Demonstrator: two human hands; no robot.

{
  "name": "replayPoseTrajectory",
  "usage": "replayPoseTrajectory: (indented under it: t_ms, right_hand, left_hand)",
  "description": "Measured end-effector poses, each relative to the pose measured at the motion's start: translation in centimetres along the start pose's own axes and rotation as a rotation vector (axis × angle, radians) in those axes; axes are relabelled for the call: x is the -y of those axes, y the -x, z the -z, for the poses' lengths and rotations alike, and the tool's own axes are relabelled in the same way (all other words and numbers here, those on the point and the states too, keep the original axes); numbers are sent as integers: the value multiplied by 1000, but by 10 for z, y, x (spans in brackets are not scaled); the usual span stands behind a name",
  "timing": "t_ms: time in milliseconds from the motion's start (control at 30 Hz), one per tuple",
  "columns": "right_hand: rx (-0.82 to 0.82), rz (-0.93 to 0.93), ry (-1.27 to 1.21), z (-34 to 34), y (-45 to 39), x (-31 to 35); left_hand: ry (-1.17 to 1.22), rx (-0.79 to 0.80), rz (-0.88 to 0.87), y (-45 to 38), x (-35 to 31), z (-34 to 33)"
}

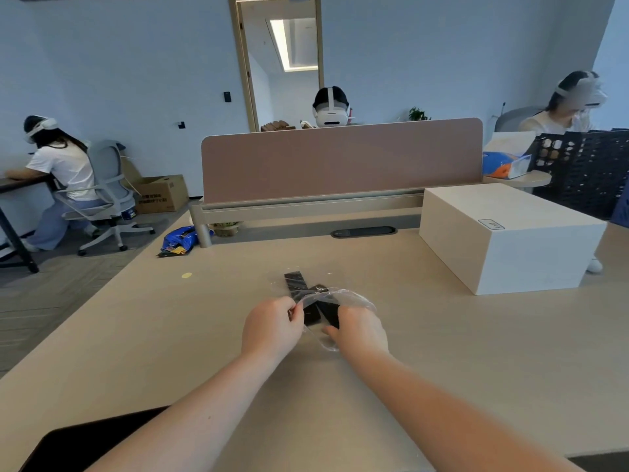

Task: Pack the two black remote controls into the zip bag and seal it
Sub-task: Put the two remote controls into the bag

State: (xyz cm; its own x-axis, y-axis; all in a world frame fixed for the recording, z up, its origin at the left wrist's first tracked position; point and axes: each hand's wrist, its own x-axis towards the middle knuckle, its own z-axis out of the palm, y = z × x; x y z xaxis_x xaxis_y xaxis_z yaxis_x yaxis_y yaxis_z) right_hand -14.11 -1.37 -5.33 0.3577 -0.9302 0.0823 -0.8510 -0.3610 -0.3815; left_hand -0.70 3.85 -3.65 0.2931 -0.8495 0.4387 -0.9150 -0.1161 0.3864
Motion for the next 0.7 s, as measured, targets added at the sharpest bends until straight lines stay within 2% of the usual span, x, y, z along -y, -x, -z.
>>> replayPoseTrajectory:
  t_ms: [100,333,500,700]
  right_hand:
    - [75,0,1,-4,-2,-3]
    - [152,75,181,-10,-13,-9]
    - [130,159,304,-9,-27,-4]
    - [88,188,332,-9,-36,-3]
  left_hand:
    - [15,3,7,0,1,-1]
    - [60,11,-1,2,3,-4]
    - [60,13,7,2,8,-4]
    - [62,14,12,4,14,-3]
